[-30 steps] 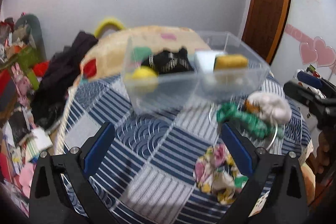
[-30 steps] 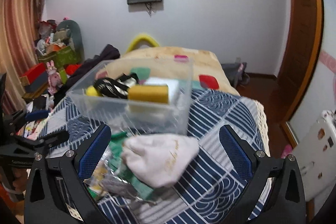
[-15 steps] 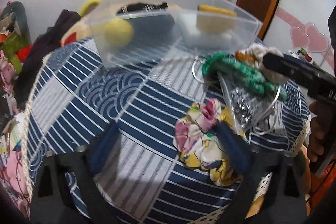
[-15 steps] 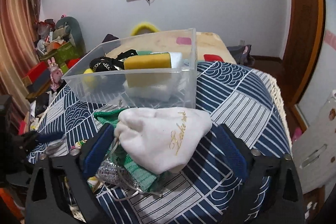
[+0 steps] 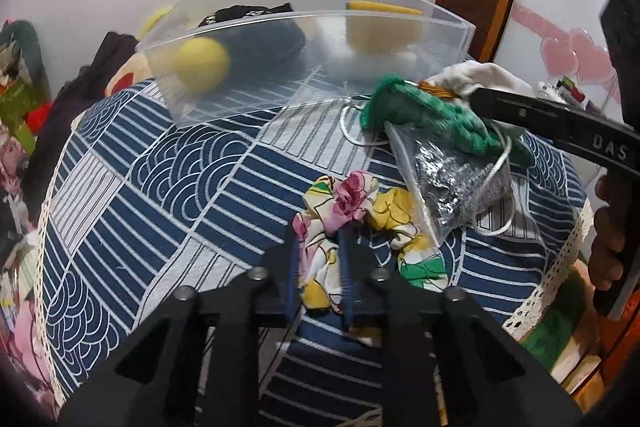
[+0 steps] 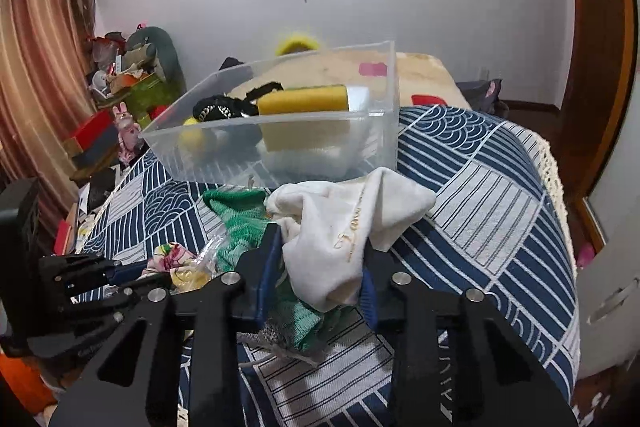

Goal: Organize soft objects
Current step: 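Grasp floral cloth with left tool while right tool grasps white cloth bag, then drop floral cloth into box with left tool while right tool drops white bag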

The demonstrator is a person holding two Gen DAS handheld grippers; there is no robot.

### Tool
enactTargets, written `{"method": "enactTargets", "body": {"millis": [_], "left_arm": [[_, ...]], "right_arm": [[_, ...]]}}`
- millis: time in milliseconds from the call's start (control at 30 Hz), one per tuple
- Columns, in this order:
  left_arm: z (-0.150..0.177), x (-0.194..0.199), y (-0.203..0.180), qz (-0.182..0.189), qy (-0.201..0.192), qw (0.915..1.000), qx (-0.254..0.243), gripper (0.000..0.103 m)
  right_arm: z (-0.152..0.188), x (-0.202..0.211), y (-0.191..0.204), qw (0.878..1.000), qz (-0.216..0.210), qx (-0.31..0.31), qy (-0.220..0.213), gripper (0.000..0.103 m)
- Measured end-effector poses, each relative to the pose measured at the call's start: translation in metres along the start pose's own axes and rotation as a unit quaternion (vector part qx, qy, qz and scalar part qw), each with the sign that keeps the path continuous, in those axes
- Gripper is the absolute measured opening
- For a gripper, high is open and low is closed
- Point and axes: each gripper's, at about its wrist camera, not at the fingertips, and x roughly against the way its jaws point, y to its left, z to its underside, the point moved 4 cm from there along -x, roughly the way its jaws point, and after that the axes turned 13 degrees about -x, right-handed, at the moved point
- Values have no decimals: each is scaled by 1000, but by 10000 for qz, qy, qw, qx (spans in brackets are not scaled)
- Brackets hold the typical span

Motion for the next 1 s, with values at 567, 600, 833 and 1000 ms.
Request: {"method": "enactTargets", "body": {"millis": [567,600,833,1000], "left_arm": [[-30,59,46,-469,-657,9954,506,12],[-35,61,50,-468,-711,9951,504,12],[-66,77,61,-614,-1117,9911,379,12],[-88,88,71,-688,-1425,9862,483,12]], "right_arm": [[-32,41,14,9972,-66,-46,-749,30],[-34,44,15,9968,-77,-33,-799,30],[-60,54,33,9926,-233,137,-1185,30],[-77,51,48,9887,-339,294,-1427,30]]}}
